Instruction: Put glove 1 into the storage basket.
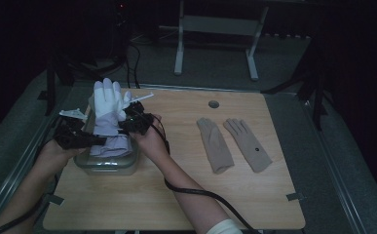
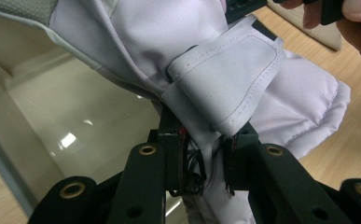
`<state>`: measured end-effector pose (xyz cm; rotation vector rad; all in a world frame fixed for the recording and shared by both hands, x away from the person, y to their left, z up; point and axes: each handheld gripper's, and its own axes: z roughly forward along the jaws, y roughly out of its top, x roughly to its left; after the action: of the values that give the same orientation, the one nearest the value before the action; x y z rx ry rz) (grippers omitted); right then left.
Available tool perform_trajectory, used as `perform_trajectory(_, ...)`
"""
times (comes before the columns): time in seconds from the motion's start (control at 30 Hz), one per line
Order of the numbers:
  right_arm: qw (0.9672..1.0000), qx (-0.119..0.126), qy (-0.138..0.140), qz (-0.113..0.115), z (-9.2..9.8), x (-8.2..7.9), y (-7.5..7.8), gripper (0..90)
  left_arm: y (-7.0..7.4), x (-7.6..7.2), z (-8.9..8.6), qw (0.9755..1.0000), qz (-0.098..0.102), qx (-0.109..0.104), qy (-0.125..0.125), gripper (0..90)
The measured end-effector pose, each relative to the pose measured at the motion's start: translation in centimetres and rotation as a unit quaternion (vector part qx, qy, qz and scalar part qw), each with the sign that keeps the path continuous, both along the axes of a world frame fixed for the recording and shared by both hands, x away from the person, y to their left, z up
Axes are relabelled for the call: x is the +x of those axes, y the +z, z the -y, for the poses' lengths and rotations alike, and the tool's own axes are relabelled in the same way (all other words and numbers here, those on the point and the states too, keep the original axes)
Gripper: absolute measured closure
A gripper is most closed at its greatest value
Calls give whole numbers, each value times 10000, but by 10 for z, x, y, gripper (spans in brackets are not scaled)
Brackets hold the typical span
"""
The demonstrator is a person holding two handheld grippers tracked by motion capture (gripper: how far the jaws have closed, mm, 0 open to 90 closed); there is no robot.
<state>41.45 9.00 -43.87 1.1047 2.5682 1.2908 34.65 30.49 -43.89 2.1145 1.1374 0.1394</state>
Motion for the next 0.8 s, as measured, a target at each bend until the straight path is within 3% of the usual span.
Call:
perform_trajectory(0.37, 9987, -354, -38, -378, -8, 11, -41, 795, -42, 9, 2, 9989, -458, 65, 67, 729)
perform_trajectory(0.47, 9981, -432, -33, -449, -9, 10, -48, 795, -47, 9, 3, 9986, -521, 94, 76, 728)
perform_trajectory(0.6, 9953, -699, 57, -672, -12, 11, -60, 794, -62, 9, 4, 9960, -883, 58, 147, 717)
perform_trajectory(0.67, 9948, -762, 98, -674, -14, 10, -62, 793, -64, 9, 4, 9956, -919, 55, 166, 707)
perform_trajectory(0.73, 9932, -936, 119, -687, -18, 10, -62, 789, -66, 7, 6, 9949, -943, 125, 323, 688)
perform_trajectory(0.8, 9919, -1021, 143, -742, -19, 12, -62, 771, -67, 8, 12, 9934, -994, 349, 463, 640)
